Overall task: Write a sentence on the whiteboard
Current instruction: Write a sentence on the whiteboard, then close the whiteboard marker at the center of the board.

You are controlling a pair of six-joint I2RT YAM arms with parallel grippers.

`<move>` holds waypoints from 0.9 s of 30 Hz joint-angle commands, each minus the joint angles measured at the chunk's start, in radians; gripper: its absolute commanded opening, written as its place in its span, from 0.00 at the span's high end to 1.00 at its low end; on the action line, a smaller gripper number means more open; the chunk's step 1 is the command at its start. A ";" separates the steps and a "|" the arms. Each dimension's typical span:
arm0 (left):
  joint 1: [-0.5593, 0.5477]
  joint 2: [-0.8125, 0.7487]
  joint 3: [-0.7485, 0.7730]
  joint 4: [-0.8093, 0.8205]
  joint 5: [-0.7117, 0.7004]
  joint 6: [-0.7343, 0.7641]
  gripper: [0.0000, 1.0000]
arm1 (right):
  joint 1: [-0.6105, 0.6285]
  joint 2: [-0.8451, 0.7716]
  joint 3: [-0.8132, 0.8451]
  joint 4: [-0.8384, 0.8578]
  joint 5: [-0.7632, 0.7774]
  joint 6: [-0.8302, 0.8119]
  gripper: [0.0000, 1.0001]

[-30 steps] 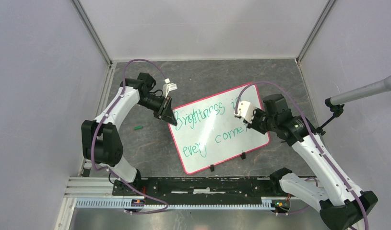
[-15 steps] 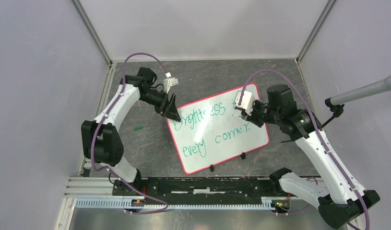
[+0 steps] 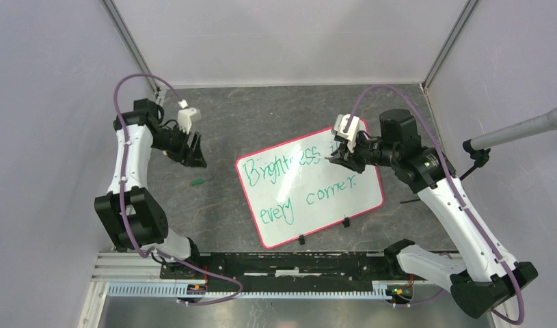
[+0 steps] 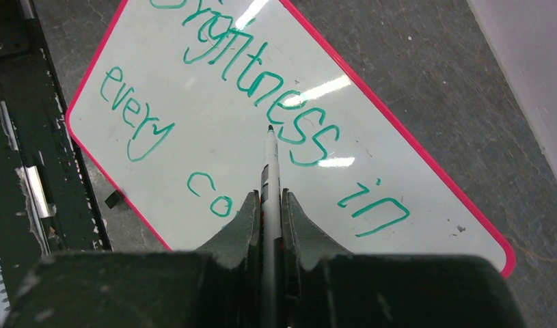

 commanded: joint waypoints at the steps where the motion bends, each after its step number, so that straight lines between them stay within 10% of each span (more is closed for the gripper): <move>1: 0.009 -0.020 -0.143 0.083 -0.231 0.224 0.32 | -0.002 -0.003 0.050 0.035 -0.068 0.034 1.00; 10: 0.006 0.024 -0.329 0.353 -0.425 0.388 0.44 | -0.005 -0.004 0.039 0.034 -0.072 0.037 1.00; 27: 0.008 0.207 -0.408 0.521 -0.284 0.625 0.38 | -0.011 0.016 0.047 0.017 -0.055 0.031 1.00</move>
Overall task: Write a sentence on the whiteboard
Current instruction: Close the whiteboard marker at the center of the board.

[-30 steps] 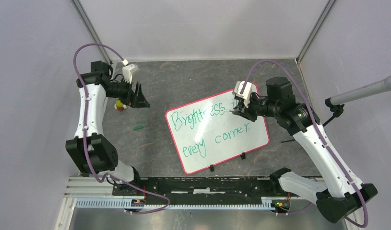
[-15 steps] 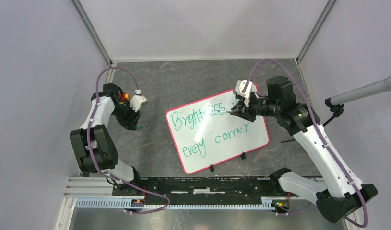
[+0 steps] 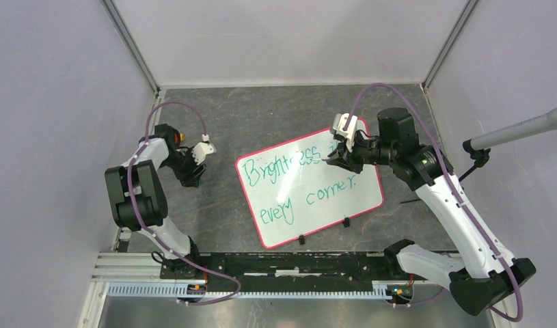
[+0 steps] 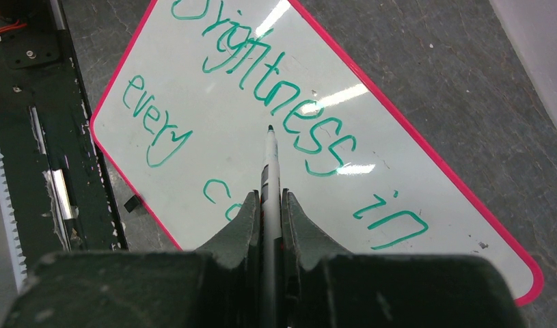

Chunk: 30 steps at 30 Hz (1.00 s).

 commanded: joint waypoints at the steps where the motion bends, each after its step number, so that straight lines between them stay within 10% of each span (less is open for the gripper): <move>1: 0.003 0.040 -0.024 0.071 0.002 0.100 0.38 | -0.007 -0.003 0.044 0.014 0.010 0.006 1.00; 22: -0.008 -0.047 -0.091 -0.037 0.017 0.148 0.97 | -0.007 0.031 0.048 0.038 0.020 0.020 1.00; 30: -0.010 -0.268 0.133 -0.321 0.054 -0.010 0.98 | -0.007 0.027 0.042 0.108 -0.001 0.114 1.00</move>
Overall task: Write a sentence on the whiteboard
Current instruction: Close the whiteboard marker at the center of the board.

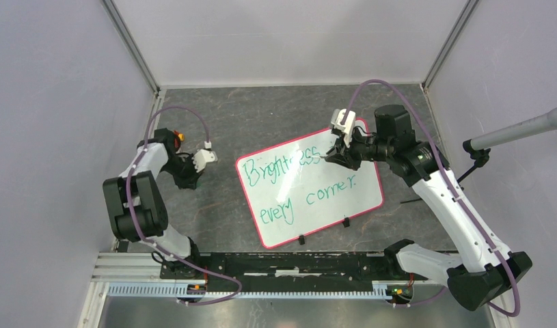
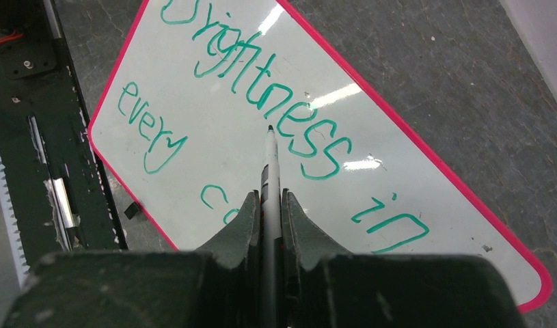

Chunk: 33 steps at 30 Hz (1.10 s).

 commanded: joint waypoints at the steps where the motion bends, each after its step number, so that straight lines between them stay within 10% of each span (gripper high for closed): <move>1: -0.008 -0.181 0.215 -0.231 0.078 -0.104 0.98 | -0.004 -0.012 0.029 0.102 -0.021 0.088 1.00; 12: -0.333 -0.521 0.412 -0.298 0.215 -0.258 0.98 | -0.003 -0.003 -0.064 0.419 -0.298 0.384 1.00; 25: -0.809 -0.460 0.493 -0.206 0.042 -0.480 0.98 | 0.036 -0.006 -0.177 0.697 -0.394 0.672 1.00; 33: -0.892 -0.421 0.522 -0.140 0.103 -0.476 0.98 | 0.073 -0.014 -0.219 0.722 -0.408 0.687 1.00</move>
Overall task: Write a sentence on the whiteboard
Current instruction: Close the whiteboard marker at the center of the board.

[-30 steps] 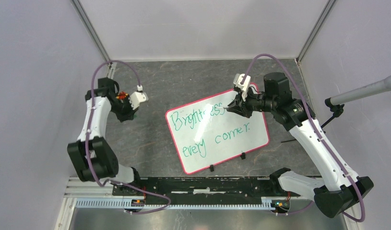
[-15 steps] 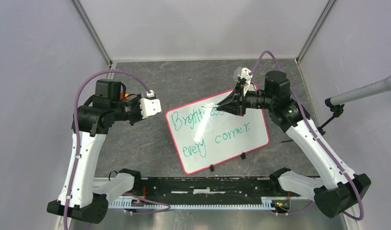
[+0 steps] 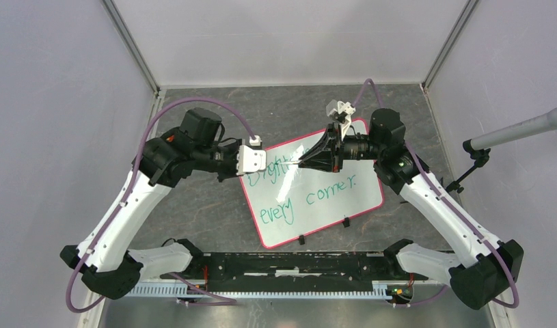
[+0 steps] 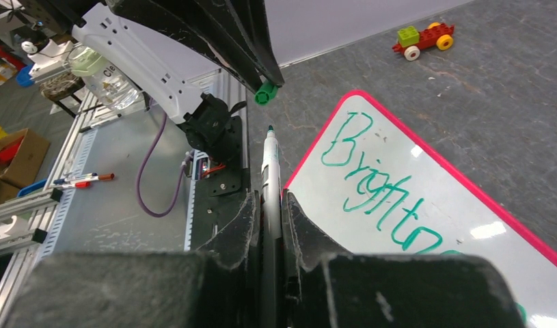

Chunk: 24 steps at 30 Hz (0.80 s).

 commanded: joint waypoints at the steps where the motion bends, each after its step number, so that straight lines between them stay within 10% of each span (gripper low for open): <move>1: -0.041 0.013 0.033 0.107 0.003 -0.074 0.98 | 0.010 -0.019 -0.017 0.054 -0.025 0.020 1.00; 16: 0.310 0.016 0.036 0.668 -0.056 -1.595 0.98 | -0.013 0.062 0.385 -0.180 0.360 -0.239 1.00; 24: 0.452 -0.003 -0.122 0.906 0.112 -2.159 0.98 | 0.020 0.109 0.467 -0.245 0.657 -0.375 1.00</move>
